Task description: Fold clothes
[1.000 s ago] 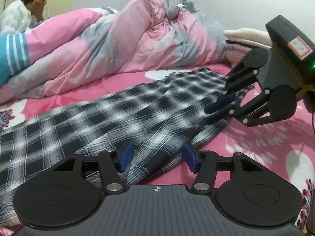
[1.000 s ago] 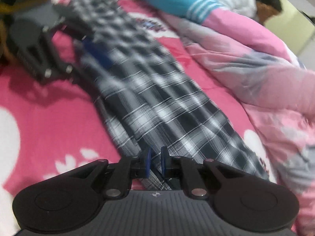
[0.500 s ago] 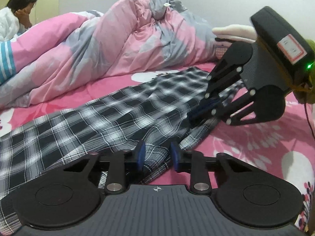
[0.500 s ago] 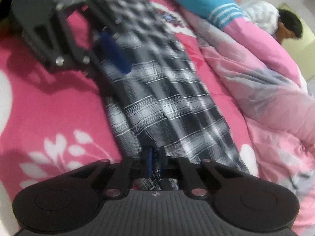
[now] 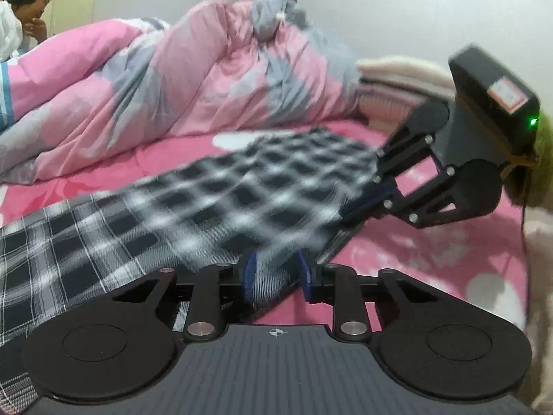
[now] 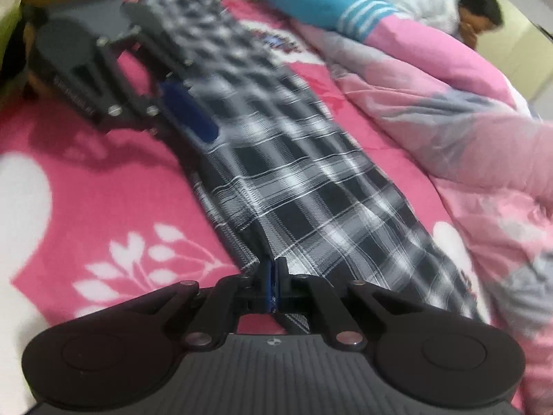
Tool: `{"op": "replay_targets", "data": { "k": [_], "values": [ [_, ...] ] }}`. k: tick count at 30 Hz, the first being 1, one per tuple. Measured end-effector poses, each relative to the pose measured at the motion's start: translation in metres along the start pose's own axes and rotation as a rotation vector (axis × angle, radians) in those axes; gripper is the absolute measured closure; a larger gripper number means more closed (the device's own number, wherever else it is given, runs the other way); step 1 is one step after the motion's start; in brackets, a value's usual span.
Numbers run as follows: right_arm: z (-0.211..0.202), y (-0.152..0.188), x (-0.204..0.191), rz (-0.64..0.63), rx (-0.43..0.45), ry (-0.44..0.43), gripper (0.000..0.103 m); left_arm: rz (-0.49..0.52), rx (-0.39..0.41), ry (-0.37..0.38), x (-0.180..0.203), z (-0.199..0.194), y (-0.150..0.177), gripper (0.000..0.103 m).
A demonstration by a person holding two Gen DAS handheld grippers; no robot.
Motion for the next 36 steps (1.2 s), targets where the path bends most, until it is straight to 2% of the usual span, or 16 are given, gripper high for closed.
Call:
{"op": "replay_targets", "data": {
  "k": [3,5,8,9,12,14,15,18,20,22,24,26,29,31,34,36],
  "values": [
    [-0.025,0.009,0.016,0.131,0.042,0.005,0.1,-0.043,0.011,-0.001,-0.004,0.003,-0.004,0.075],
    [-0.034,0.025,0.042,0.274,0.055,0.064,0.099,-0.071,0.0,-0.012,-0.007,0.01,-0.004,0.075],
    [-0.046,0.049,0.081,0.489,0.073,0.151,0.099,-0.082,-0.109,-0.056,-0.01,0.031,0.007,0.076],
    [-0.046,0.058,0.093,0.563,0.073,0.173,0.099,-0.079,-0.119,-0.061,-0.01,0.033,0.008,0.076],
    [-0.044,0.087,0.121,0.734,0.076,0.241,0.098,-0.073,-0.111,-0.063,-0.011,0.03,0.009,0.075],
    [-0.043,0.104,0.132,0.802,0.088,0.236,0.098,-0.068,-0.113,-0.063,-0.01,0.031,0.009,0.075],
    [-0.043,0.114,0.136,0.83,0.074,0.245,0.098,-0.068,-0.113,-0.062,-0.011,0.031,0.009,0.075],
    [-0.039,0.159,0.152,0.88,-0.071,0.365,0.098,-0.078,-0.113,-0.056,-0.012,0.03,0.01,0.076],
    [-0.051,0.187,0.168,1.014,-0.073,0.434,0.099,-0.079,-0.113,-0.055,-0.012,0.032,0.01,0.075],
    [-0.07,0.197,0.181,1.125,-0.053,0.496,0.097,-0.082,-0.114,-0.053,-0.012,0.032,0.01,0.075],
    [-0.082,0.192,0.184,1.158,-0.005,0.487,0.097,-0.085,-0.115,-0.051,-0.012,0.032,0.01,0.075],
    [-0.083,0.185,0.183,1.18,0.013,0.449,0.089,-0.086,-0.115,-0.05,-0.013,0.032,0.009,0.075],
    [-0.074,0.162,0.173,1.141,0.044,0.361,0.088,-0.088,-0.115,-0.05,-0.013,0.032,0.009,0.075],
    [-0.065,0.145,0.158,1.08,0.063,0.301,0.088,-0.088,-0.115,-0.048,-0.012,0.031,0.009,0.075],
    [-0.045,0.112,0.131,0.877,0.065,0.24,0.088,-0.079,-0.115,-0.046,-0.012,0.03,0.009,0.075],
    [-0.039,0.11,0.115,0.793,0.051,0.223,0.084,-0.077,-0.116,-0.045,-0.011,0.03,0.009,0.075]
  ]
}}
Point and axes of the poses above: each gripper's, at about its wrist camera, not at the fingertips, and z roughly the way its jaws point, x to its right, y to its underside, the point moved 6 cm from there along z, roughly the way its jaws point, and after that the axes turned 4 degrees about x, right-handed, at the moved point
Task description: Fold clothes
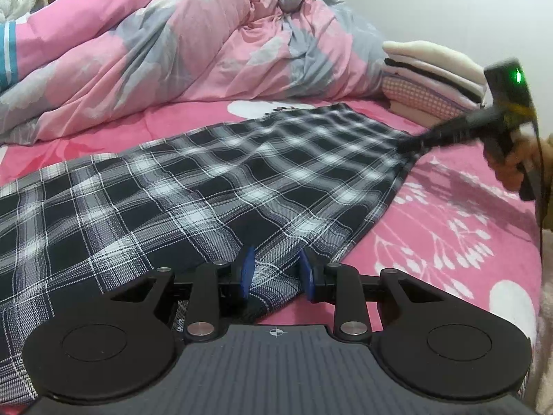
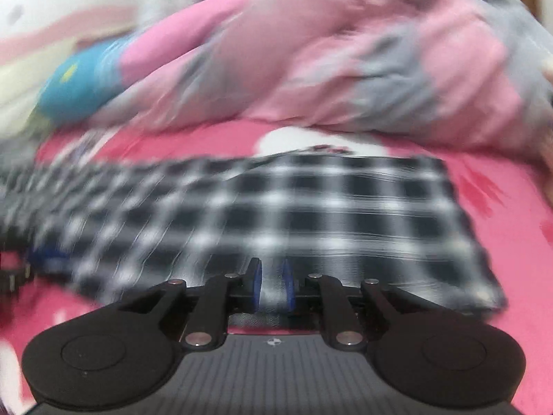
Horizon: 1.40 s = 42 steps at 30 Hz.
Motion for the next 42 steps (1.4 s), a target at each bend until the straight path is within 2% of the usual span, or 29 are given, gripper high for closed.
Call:
{"op": "replay_targets", "data": {
  "k": [1,2,4,5,7,8,10,13,14,17,19,20,21,22,23,26,27,30,34,37,39,42],
  "values": [
    [-0.003,0.009,0.014,0.029,0.0,0.023,0.077,0.0,-0.001,0.002,0.0,0.0,0.0,0.074],
    [-0.005,0.018,0.027,0.058,0.0,0.046,0.074,0.001,-0.003,0.004,0.0,0.0,0.0,0.074],
    [-0.012,0.036,0.057,0.135,0.0,0.096,0.075,0.009,-0.006,0.005,0.001,-0.001,0.0,0.072],
    [-0.02,0.04,0.077,0.232,0.0,0.133,0.077,0.015,-0.007,0.005,0.002,-0.001,0.0,0.071],
    [-0.041,0.043,0.103,0.357,0.023,0.201,0.076,0.028,-0.009,0.001,0.004,-0.001,0.001,0.069],
    [-0.049,0.04,0.106,0.381,0.038,0.215,0.076,0.034,-0.01,-0.002,0.005,-0.002,0.001,0.068],
    [-0.053,0.023,0.098,0.404,0.097,0.174,0.075,0.039,-0.011,-0.005,0.006,-0.002,0.001,0.066],
    [-0.025,-0.005,0.07,0.412,0.129,0.063,0.075,0.031,-0.012,-0.004,0.006,-0.004,0.002,0.064],
    [-0.015,-0.012,0.062,0.414,0.134,0.033,0.075,0.03,-0.011,-0.005,0.007,-0.005,0.002,0.064],
    [0.021,-0.008,0.05,0.417,0.097,0.021,0.075,0.035,-0.007,-0.007,0.008,-0.009,0.004,0.063],
    [0.029,0.008,0.069,0.444,0.071,0.095,0.078,0.039,-0.009,-0.007,0.01,-0.011,0.004,0.061],
    [0.022,0.018,0.083,0.489,0.083,0.117,0.086,0.038,-0.007,-0.003,0.011,-0.012,0.004,0.06],
    [0.011,0.028,0.099,0.573,0.119,0.115,0.087,0.037,-0.006,0.0,0.011,-0.013,0.005,0.059],
    [-0.001,0.038,0.115,0.651,0.149,0.127,0.087,0.036,-0.004,0.004,0.012,-0.014,0.005,0.056],
    [-0.015,0.046,0.127,0.705,0.16,0.182,0.087,0.031,-0.003,0.006,0.012,-0.015,0.006,0.056],
    [-0.048,0.05,0.135,0.723,0.156,0.339,0.081,0.006,0.009,0.008,0.012,-0.019,0.006,0.054],
    [-0.053,0.046,0.13,0.705,0.151,0.365,0.081,-0.007,0.015,0.006,0.012,-0.021,0.006,0.054],
    [-0.045,0.015,0.09,0.647,0.183,0.251,0.08,-0.032,0.062,0.003,0.011,-0.033,0.003,0.053],
    [0.005,-0.03,-0.008,0.491,0.142,0.015,0.076,-0.067,0.117,-0.049,0.003,-0.047,0.002,0.053],
    [0.037,-0.038,-0.08,0.376,0.101,-0.12,0.074,-0.129,0.103,-0.092,-0.011,-0.051,0.006,0.053],
    [0.052,-0.03,-0.114,0.303,0.068,-0.15,0.072,-0.177,0.087,-0.105,-0.021,-0.053,0.009,0.053],
    [0.072,-0.005,-0.136,0.165,-0.018,-0.062,0.069,-0.216,0.062,-0.106,-0.03,-0.054,0.014,0.053]
  ]
}}
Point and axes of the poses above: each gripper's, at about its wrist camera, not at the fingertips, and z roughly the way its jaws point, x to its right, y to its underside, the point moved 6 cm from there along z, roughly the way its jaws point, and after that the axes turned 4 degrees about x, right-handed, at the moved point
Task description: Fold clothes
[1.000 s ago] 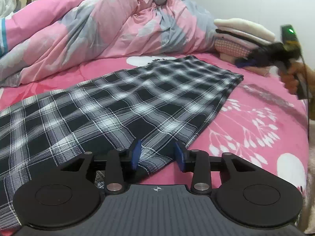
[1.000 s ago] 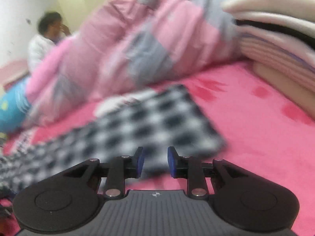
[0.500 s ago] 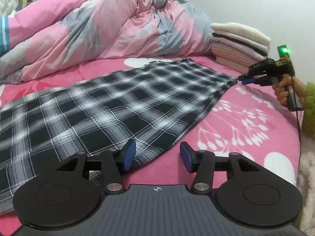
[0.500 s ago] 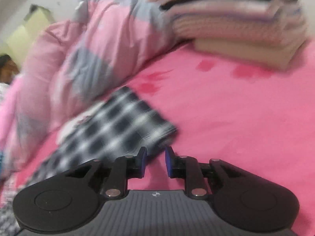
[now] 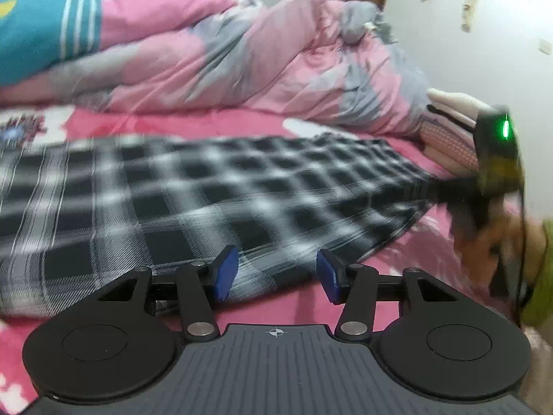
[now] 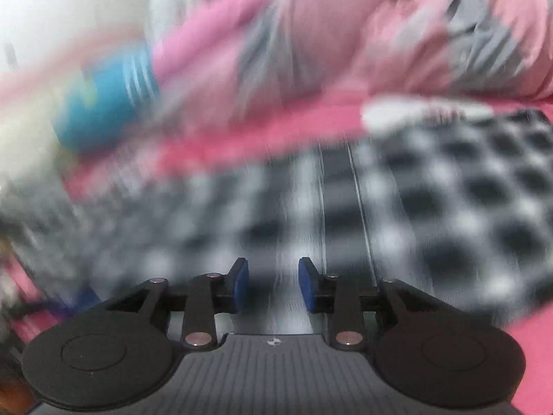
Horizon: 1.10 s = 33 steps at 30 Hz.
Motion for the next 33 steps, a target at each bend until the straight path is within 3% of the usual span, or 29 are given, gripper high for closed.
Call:
{"op": "replay_targets", "data": {
  "k": [2,5,7,12,14,15,18,20,21,23,25,27,28,30,33],
  "values": [
    [-0.006,0.009,-0.012,-0.105,0.073,0.044,0.067,-0.003,0.011,-0.003,-0.001,-0.004,-0.001,0.049],
    [-0.005,0.009,-0.021,-0.159,0.071,0.081,0.064,-0.015,0.032,-0.012,0.0,-0.01,-0.006,0.04],
    [-0.005,0.008,-0.019,-0.15,0.075,0.072,0.063,-0.028,0.043,-0.028,0.0,-0.013,-0.011,0.033],
    [-0.014,0.009,-0.003,-0.108,0.086,0.038,0.061,-0.127,0.023,-0.055,0.001,-0.022,-0.021,0.029],
    [-0.014,0.009,-0.001,-0.112,0.09,0.038,0.06,-0.212,-0.021,0.0,0.011,-0.031,-0.027,0.029],
    [-0.015,0.009,-0.002,-0.113,0.091,0.038,0.06,-0.256,-0.028,0.066,0.018,-0.038,-0.03,0.028],
    [-0.015,0.01,-0.002,-0.101,0.093,0.027,0.059,-0.327,-0.011,0.26,0.044,-0.064,-0.037,0.012],
    [-0.015,0.01,-0.002,-0.089,0.094,0.011,0.055,-0.336,0.011,0.3,0.052,-0.075,-0.042,0.007],
    [-0.015,0.01,-0.002,-0.088,0.093,0.005,0.054,-0.328,0.031,0.279,0.05,-0.077,-0.044,0.006],
    [-0.015,0.011,-0.003,-0.092,0.092,0.003,0.052,-0.28,0.079,0.131,0.036,-0.075,-0.049,0.005],
    [-0.015,0.011,-0.004,-0.098,0.092,0.005,0.052,-0.2,0.122,-0.11,0.011,-0.063,-0.051,0.004],
    [-0.015,0.011,-0.004,-0.097,0.092,0.004,0.052,-0.125,0.103,-0.353,-0.019,-0.045,-0.047,0.005],
    [-0.015,0.012,-0.004,-0.096,0.093,0.003,0.052,-0.114,0.083,-0.426,-0.033,-0.036,-0.043,0.005],
    [-0.016,0.012,-0.004,-0.094,0.094,0.002,0.051,-0.107,0.04,-0.528,-0.055,-0.02,-0.036,0.005],
    [-0.016,0.013,-0.005,-0.094,0.095,0.003,0.051,-0.083,0.023,-0.59,-0.067,-0.007,-0.029,0.005]
  ]
}}
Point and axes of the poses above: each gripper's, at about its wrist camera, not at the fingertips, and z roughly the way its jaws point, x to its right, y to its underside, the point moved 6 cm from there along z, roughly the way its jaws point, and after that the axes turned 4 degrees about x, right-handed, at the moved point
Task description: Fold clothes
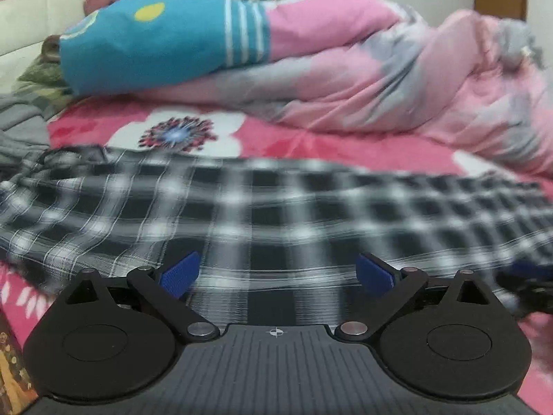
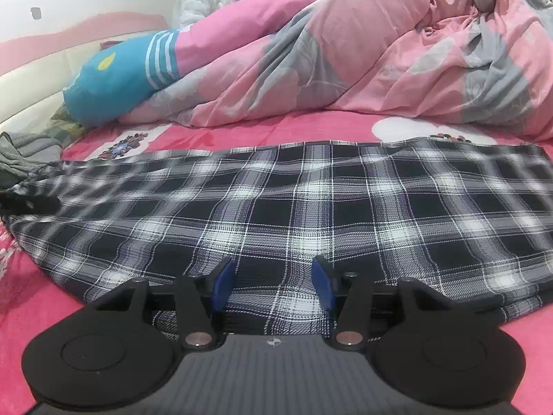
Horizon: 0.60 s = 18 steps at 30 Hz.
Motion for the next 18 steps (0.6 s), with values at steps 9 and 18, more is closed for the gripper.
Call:
{"op": "replay_targets", "data": {
  "k": [9,18],
  "values": [
    [0.001,-0.001,-0.002,-0.012,-0.007,0.0,0.048,0.042,-0.021,-0.062,0.001,0.018,0.012,0.0],
    [0.011,0.0,-0.025,-0.149,-0.073,-0.007,0.0,0.009,-0.02,-0.045,-0.002,0.019,0.016,0.0]
  ]
}}
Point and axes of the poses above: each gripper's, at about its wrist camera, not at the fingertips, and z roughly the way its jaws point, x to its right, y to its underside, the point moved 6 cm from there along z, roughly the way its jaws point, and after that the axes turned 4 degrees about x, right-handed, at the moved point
